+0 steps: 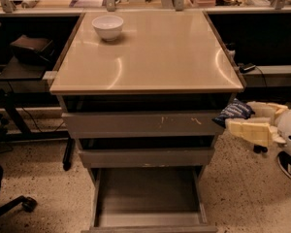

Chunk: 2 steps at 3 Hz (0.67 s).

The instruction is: Place rxbar blueberry into bottom drawer

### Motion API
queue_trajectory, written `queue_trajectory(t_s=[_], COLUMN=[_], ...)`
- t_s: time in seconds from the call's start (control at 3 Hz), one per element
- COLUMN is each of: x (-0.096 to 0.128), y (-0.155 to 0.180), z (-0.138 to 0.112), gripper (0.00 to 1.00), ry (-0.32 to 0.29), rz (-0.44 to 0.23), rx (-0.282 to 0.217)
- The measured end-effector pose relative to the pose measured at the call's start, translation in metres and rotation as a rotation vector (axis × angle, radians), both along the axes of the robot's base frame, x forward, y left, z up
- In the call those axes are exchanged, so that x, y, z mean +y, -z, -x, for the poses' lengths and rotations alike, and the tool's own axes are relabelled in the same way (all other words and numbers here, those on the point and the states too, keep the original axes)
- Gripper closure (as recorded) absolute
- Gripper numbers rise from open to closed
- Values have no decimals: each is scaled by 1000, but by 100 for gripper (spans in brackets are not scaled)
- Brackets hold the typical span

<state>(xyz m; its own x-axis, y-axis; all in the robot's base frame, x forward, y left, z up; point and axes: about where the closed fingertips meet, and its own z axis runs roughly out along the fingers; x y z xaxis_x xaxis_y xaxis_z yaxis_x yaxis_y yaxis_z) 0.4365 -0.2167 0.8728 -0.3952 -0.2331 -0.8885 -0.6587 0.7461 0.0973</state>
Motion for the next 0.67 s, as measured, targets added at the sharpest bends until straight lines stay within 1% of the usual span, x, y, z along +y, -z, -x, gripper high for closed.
queue_trajectory(t_s=[0.33, 0.67], x=[0, 18], y=[0, 32], z=[0, 3], gripper=[100, 100], ry=[0, 16], rz=[0, 21], rx=[0, 4])
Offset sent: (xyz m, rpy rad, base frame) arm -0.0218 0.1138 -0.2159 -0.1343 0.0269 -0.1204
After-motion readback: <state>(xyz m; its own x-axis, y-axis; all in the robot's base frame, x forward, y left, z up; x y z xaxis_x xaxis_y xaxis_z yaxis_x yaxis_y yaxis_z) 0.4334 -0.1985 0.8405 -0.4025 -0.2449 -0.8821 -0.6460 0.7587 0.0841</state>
